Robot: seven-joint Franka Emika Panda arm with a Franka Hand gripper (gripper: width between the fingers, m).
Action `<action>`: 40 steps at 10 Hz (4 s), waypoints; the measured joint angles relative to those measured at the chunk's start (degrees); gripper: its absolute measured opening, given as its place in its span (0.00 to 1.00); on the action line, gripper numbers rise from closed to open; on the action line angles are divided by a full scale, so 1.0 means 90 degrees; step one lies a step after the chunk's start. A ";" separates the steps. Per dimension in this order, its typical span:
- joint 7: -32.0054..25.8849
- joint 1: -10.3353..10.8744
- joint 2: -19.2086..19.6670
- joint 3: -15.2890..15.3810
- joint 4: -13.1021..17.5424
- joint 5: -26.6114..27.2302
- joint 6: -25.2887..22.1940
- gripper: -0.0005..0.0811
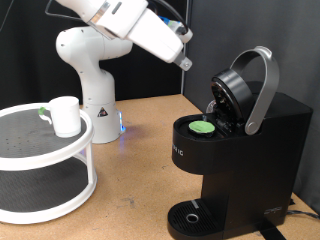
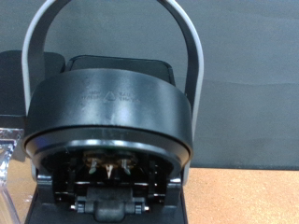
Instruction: Make a cup of coffee with the keurig machine
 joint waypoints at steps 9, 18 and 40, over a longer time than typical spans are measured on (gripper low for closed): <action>0.0932 0.0351 0.0088 0.1063 0.0956 -0.2827 -0.0115 0.99; 0.1272 0.0387 0.0069 0.1197 0.1066 -0.2169 -0.0088 0.99; 0.2519 0.0917 0.0881 0.2414 0.1960 -0.2316 0.0224 0.99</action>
